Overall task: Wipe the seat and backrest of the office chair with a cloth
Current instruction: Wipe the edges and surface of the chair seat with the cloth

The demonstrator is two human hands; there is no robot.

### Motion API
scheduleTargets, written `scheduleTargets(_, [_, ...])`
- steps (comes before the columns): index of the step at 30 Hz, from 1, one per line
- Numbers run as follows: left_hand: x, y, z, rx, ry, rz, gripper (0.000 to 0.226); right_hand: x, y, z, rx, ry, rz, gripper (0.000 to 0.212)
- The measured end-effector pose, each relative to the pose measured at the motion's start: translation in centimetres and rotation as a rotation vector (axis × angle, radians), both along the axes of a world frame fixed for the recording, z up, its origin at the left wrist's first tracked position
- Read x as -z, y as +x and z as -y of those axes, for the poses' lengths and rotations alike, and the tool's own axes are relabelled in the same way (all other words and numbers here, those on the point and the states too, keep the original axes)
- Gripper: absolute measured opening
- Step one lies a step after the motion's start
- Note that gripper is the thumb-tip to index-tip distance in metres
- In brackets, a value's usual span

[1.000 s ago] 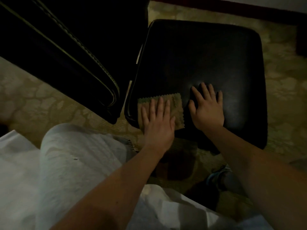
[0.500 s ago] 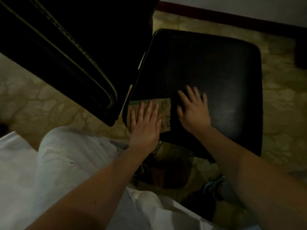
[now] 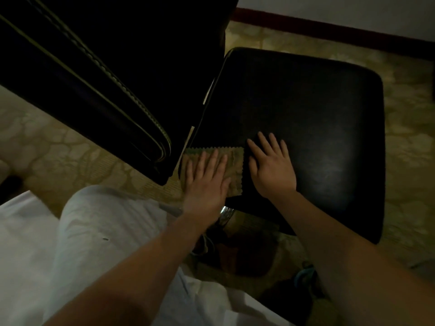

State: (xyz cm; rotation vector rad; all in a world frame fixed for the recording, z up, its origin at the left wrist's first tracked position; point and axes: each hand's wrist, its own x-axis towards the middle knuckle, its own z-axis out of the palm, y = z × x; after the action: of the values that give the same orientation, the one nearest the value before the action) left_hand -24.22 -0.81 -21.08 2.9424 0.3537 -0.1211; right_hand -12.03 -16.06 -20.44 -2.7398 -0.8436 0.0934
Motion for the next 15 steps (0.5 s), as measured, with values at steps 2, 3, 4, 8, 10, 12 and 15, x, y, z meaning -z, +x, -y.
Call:
scheduleTargets(2, [0.2,-0.1,2.4,-0.057,0.007,0.026,0.06,-0.2,0.0,-0.1,-0.002,-0.012,0.004,0.058])
scheduleTargets(3, [0.3,-0.1,3.0,-0.066,0.004,0.03,0.06,-0.2,-0.1,0.0,-0.008,-0.013,0.002,0.059])
scheduleTargets(4, [0.3,-0.1,3.3,-0.064,0.002,0.021,0.061,-0.2,0.0,0.1,-0.014,-0.01,0.002,0.059])
scheduleTargets(8, [0.0,-0.4,1.0,0.084,0.021,0.012,0.065,-0.1,0.2,0.5,-0.035,0.016,0.006,0.058])
scheduleTargets(10, [-0.2,-0.5,-1.1,0.172,0.044,0.0,0.066,-0.1,0.3,0.6,-0.039,0.018,-0.002,0.059])
scheduleTargets(12, [-0.4,-0.3,-3.2,0.194,0.051,-0.014,0.065,-0.1,0.3,0.6,-0.04,0.021,-0.012,0.06])
scheduleTargets(15, [-0.6,0.1,-4.7,0.149,0.031,-0.035,0.06,-0.1,0.2,0.5,-0.035,0.018,-0.009,0.061])
